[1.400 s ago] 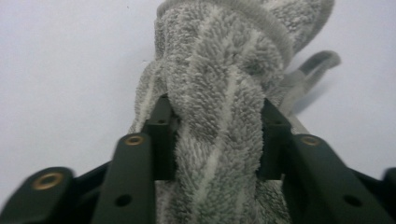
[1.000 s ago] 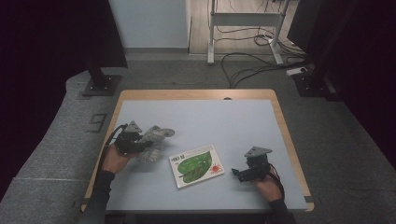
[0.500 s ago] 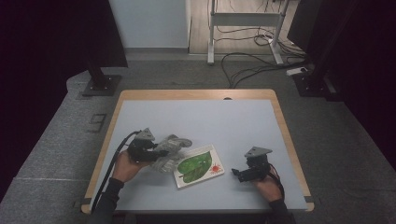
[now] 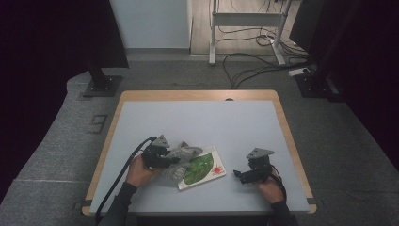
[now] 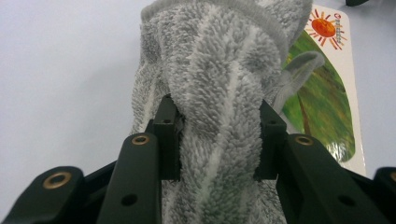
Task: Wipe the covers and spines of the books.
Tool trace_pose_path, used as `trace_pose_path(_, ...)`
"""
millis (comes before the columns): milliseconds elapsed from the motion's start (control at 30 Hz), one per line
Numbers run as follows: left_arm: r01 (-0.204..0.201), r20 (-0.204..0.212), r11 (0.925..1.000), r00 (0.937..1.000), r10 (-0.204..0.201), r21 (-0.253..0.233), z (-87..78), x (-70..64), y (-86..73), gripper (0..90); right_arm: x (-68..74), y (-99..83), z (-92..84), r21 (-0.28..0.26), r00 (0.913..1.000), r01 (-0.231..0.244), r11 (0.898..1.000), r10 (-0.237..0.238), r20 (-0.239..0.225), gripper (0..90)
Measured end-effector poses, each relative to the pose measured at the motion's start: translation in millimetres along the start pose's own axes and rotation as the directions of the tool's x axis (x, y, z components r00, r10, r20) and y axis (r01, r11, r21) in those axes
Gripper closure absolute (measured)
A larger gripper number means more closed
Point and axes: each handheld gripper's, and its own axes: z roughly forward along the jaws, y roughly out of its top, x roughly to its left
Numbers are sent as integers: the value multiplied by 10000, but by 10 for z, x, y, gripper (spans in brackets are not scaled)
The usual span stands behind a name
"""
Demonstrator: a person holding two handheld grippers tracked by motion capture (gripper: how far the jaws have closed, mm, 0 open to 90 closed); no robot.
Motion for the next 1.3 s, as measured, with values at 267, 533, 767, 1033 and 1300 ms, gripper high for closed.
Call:
trace_pose_path(267, -270, 57, 9996, 9996, 269, 85, 139, -71, 168, 619, -1, 0, 0, 2, 10000, 10, 10000, -10, -3, 6)
trace_pose_path(533, -362, 187, 9993, 9992, 359, 126, 340, -131, 377, 619, -2, 0, 0, -1, 10000, 14, 10000, -14, -4, 6)
trace_pose_path(767, -592, 243, 9981, 9980, 588, 152, 505, -178, 547, 618, -1, -1, 0, 2, 10000, 10, 10000, -10, -3, 6)
trace_pose_path(1033, -570, 410, 9984, 9976, 566, 70, 680, -212, 718, 618, -1, 0, 0, -1, 10000, -7, 10000, 7, 0, 6)
trace_pose_path(1300, -796, 441, 9966, 9959, 786, 221, 811, -293, 870, 617, -1, -1, -1, 4, 10000, 12, 10000, -12, -3, 6)
